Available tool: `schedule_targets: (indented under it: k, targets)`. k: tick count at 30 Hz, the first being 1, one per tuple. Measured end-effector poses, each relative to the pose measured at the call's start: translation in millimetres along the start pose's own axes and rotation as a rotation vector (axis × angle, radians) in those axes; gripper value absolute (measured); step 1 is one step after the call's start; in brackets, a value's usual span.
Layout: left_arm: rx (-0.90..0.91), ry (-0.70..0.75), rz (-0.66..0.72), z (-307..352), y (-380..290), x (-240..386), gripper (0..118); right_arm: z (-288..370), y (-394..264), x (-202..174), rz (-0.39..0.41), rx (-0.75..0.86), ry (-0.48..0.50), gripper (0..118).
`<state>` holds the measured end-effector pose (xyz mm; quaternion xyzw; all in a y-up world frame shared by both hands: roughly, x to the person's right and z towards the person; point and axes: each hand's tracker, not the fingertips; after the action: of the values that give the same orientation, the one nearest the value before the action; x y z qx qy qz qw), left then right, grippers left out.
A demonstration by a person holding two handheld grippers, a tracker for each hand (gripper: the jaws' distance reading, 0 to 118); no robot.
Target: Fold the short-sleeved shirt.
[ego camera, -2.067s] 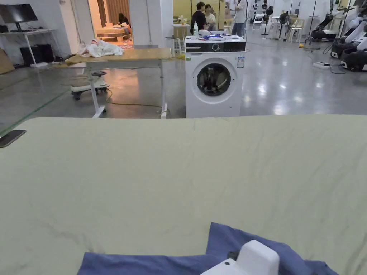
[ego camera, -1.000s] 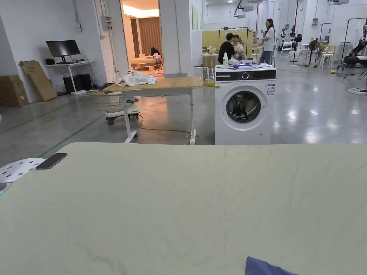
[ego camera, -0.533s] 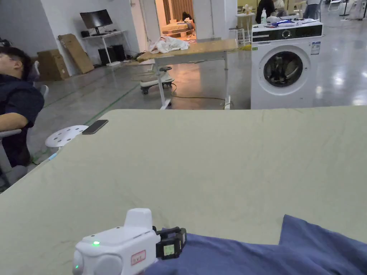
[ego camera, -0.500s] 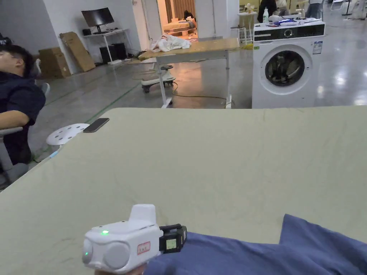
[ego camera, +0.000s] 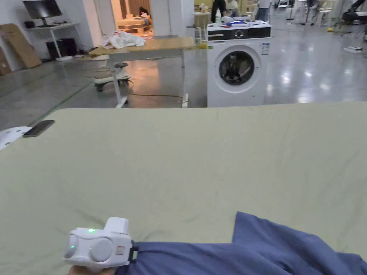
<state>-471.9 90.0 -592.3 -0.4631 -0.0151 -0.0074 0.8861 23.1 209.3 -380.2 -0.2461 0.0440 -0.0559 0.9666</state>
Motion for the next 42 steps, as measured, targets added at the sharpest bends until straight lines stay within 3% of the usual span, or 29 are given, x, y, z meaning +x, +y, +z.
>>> schedule_targets:
  k: [1, 2, 3, 5, 7, 8, 12, 15, 16, 19, 21, 23, 28, 30, 34, 37, 42]
  targets:
    - [-0.004, 0.012, -0.033, -0.2, -1.0, 3.0, 0, -16.6, 8.6, 0.9, -0.001, -0.052, 0.004, 32]
    - [-0.019, 0.018, -0.068, -1.5, -1.6, 6.3, 0, -35.5, 16.9, 1.9, 0.007, -0.075, 0.016, 63]
    - [-0.033, 0.026, -0.102, -4.9, -2.3, 6.2, 0, -57.1, 26.0, 3.1, 0.022, -0.096, 0.027, 77]
    - [-0.058, 0.038, -0.146, -6.1, 1.0, 9.8, 0, -104.0, 43.6, 9.4, 0.032, -0.156, 0.054, 81]
    - [-0.080, 0.044, -0.160, -4.8, 4.1, 15.0, 0, -157.2, 60.9, 11.5, -0.026, -0.289, -0.026, 79]
    - [-0.087, 0.047, -0.165, -5.4, 4.9, 16.0, 0, -182.5, 65.8, 13.7, -0.035, -0.299, -0.015, 79]
    - [-0.099, 0.050, -0.170, -7.9, 7.0, 13.9, 0, -262.6, 64.1, 12.5, 0.106, -0.500, -0.035, 79]
    - [-0.101, 0.047, -0.145, -6.1, 9.3, 12.1, 0, -284.3, 51.0, 14.2, 0.121, -0.598, 0.003, 75]
    - [-0.104, 0.045, -0.125, -5.9, 10.3, 11.5, 0, -286.2, 48.3, 16.0, 0.117, -0.607, 0.022, 70]
    - [-0.112, 0.042, -0.124, -6.1, 11.8, 11.3, 0, -285.6, 42.7, 21.4, 0.115, -0.596, 0.020, 28]
    - [-0.106, 0.033, -0.119, -2.4, 11.3, 8.0, 0, -279.6, 45.1, 26.4, 0.071, -0.569, 0.062, 8]
    - [-0.067, -0.008, -0.056, 2.4, 9.6, -1.8, 0, -266.1, 48.7, 32.0, 0.001, -0.535, 0.083, 6]
    - [0.242, -0.118, 0.132, 78.1, 2.1, -30.2, 0, -201.2, 85.7, 35.6, 0.099, -0.323, 0.130, 6]
    - [0.360, -0.163, 0.172, 123.0, 8.7, -38.7, 0, -169.3, 109.0, 33.9, 0.103, -0.221, 0.120, 6]
    - [0.565, -0.168, 0.166, 211.5, 30.0, -43.4, 0, -116.1, 155.7, 35.8, 0.059, -0.016, 0.094, 6]
    - [0.637, -0.172, 0.097, 272.4, 50.7, -45.7, 0, -76.4, 199.0, 31.4, 0.083, 0.076, 0.072, 6]
    - [0.811, -0.057, 0.035, 344.5, 88.8, -50.7, 0, -30.4, 271.0, 26.0, 0.063, 0.234, 0.071, 6]
